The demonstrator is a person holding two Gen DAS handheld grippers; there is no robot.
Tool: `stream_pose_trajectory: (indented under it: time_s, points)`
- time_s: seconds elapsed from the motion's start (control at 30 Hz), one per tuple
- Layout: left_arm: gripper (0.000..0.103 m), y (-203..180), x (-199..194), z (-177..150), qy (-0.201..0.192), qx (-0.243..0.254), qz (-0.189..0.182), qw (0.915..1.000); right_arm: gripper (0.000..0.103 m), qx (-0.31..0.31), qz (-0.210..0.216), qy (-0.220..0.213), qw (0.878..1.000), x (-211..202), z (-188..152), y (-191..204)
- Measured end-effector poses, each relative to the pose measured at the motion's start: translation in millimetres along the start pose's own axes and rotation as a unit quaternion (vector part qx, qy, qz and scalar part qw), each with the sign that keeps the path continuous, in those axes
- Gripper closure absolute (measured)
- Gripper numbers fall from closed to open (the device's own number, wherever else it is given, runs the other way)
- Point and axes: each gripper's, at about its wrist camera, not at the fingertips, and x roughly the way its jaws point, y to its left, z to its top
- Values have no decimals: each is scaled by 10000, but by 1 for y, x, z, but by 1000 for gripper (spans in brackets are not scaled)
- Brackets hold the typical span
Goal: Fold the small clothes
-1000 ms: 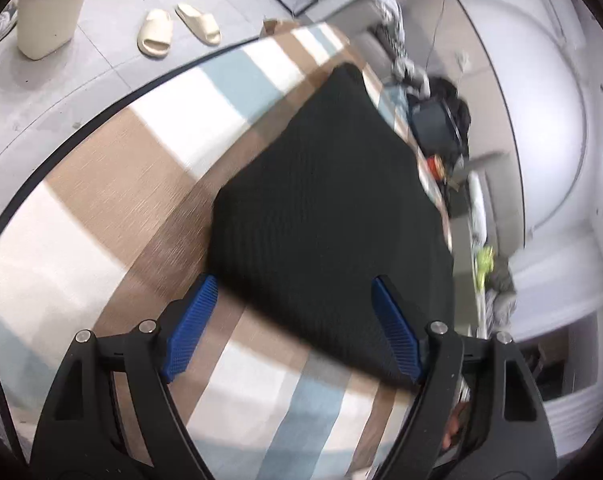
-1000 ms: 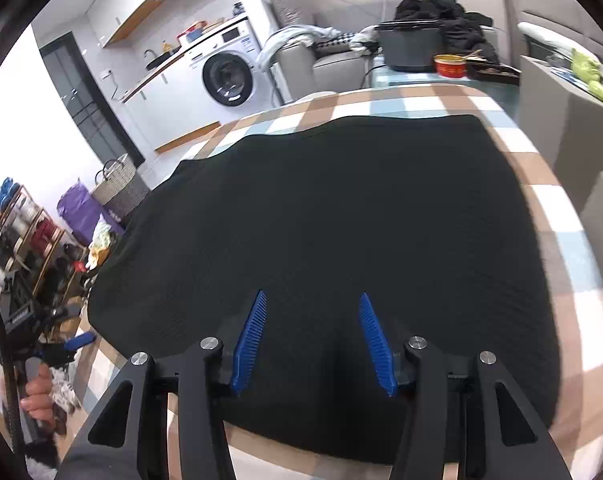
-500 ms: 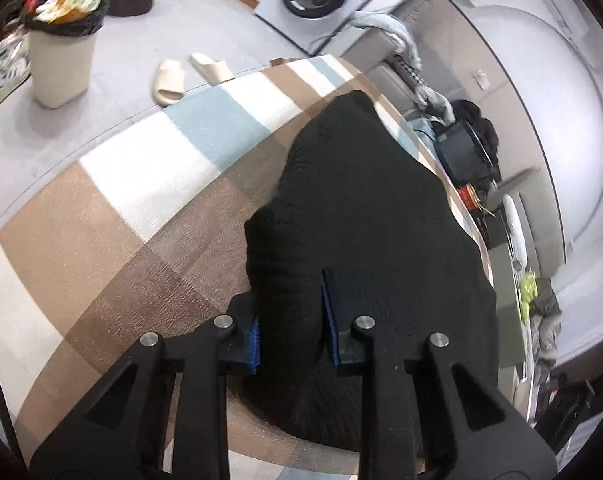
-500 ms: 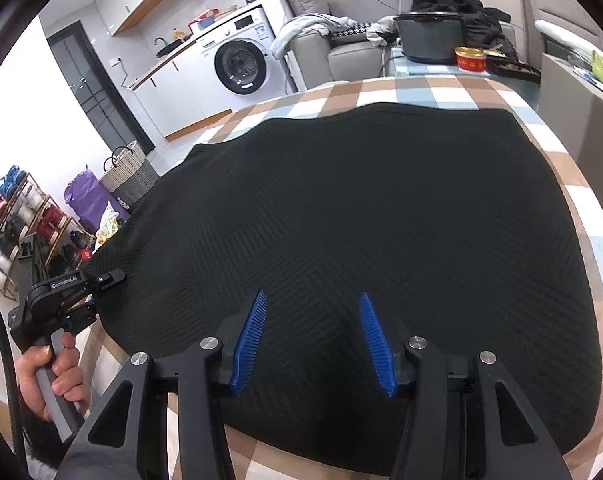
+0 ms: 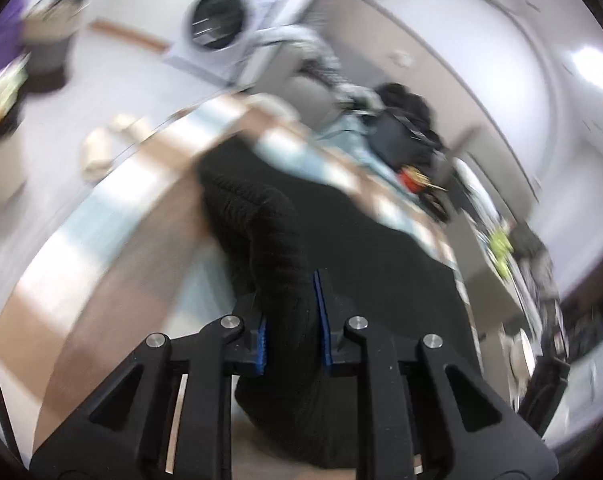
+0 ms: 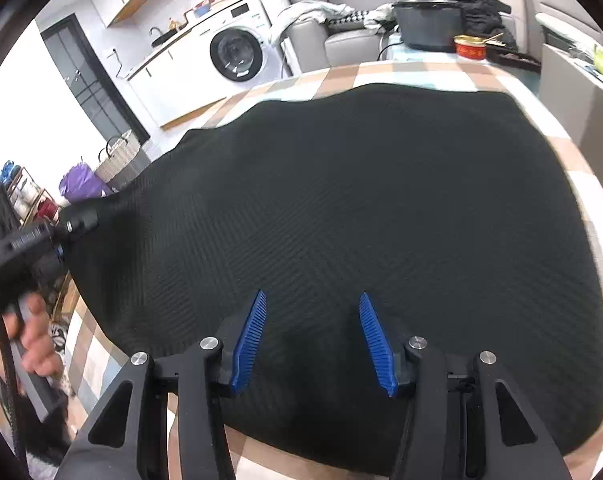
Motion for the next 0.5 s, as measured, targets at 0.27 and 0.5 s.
stream_pose_trajectory:
  time_s: [0.27, 0.5]
  points:
    - [89, -181, 49, -31, 794, 2002, -1632, 9628, 49, 635, -565, -542, 9949, -57, -16, -47]
    - [61, -223, 104, -118, 2749, 2483, -2142, 9038, 49, 1350, -1104, -731, 9820, -96, -41, -94]
